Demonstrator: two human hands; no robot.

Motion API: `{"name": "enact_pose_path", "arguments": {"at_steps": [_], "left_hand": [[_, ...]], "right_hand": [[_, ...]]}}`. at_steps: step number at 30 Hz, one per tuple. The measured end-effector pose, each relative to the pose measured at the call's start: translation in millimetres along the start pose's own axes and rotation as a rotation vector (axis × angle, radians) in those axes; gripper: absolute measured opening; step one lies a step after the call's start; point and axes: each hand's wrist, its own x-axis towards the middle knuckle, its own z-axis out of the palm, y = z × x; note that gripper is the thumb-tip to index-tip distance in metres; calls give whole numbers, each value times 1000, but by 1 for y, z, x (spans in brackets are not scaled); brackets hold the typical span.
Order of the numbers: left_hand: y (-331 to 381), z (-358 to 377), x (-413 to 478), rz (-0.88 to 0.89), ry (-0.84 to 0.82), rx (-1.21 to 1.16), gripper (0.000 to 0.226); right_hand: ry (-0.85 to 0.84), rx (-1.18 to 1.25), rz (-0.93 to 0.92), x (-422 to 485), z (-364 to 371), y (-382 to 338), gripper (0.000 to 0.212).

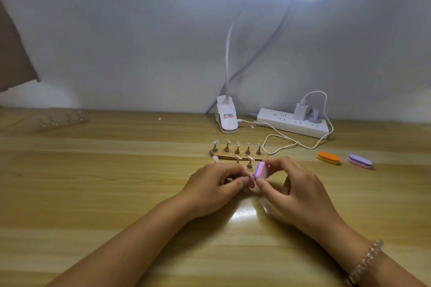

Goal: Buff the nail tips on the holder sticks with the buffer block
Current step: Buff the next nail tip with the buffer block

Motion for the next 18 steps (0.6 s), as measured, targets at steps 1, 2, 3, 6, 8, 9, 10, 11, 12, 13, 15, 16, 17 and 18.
{"name": "enact_pose_path", "arguments": {"at_steps": [1,2,3,6,8,9,10,11,12,13,15,16,17,18], "left_hand": [[1,-1,0,-2,-6,2,15],[1,-1,-1,-2,-6,9,15],[-1,-1,-1,1,-1,18,16],[-3,-1,0,6,22,20,17],[-1,-1,0,0,16,15,19],[0,-1,0,0,12,21,19],[0,-1,-1,-2,9,30,18],[-1,-1,-1,-4,8,41,17],[-1,-1,-1,-4,9,52,17],[-2,-1,-1,-4,13,60,18],[-1,-1,0,-3,16,69,19],[-1,-1,0,-3,15,68,19],[-1,-1,0,-1,14,61,18],[-2,-1,0,1,12,52,18]], "right_hand": [[5,-26,-6,0,0,0,28],[-6,-51,-31,-2,1,-1,29],[-26,-65,-63,-4,1,-4,29],[-61,-46,-82,-6,1,-8,28],[-31,-18,-18,-3,0,-4,26],[-13,-30,-4,-2,1,-3,26],[-8,-54,-14,-3,1,-3,27],[-18,-80,-44,-5,1,-5,27],[-37,-97,-75,-7,1,-7,28],[-51,-97,-95,-8,1,-9,28],[-53,-43,-67,-6,0,-9,27],[-37,-10,-31,-4,0,-7,25],[-21,1,-4,-2,0,-5,24],[-11,-14,-2,-2,0,-3,24]]}}
